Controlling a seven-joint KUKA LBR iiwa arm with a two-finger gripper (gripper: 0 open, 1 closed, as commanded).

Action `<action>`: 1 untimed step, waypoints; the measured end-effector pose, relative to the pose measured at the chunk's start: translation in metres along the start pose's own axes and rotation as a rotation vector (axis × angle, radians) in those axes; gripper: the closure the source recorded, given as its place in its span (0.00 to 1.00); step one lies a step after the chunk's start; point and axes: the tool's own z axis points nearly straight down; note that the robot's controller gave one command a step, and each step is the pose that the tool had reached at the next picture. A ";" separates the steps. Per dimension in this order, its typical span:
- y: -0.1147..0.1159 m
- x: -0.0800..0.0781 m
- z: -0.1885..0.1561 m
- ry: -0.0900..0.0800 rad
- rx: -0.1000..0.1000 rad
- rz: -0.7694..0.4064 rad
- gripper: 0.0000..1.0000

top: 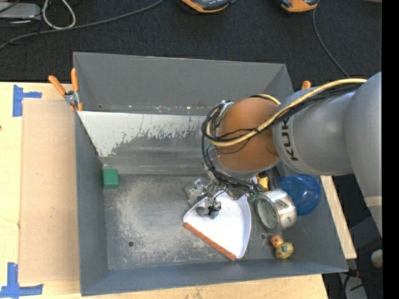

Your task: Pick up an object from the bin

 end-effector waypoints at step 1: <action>-0.037 0.018 -0.058 -0.001 -0.006 -0.032 1.00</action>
Offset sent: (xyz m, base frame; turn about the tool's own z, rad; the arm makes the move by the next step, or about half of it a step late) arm -0.0010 -0.1081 0.0911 -0.0882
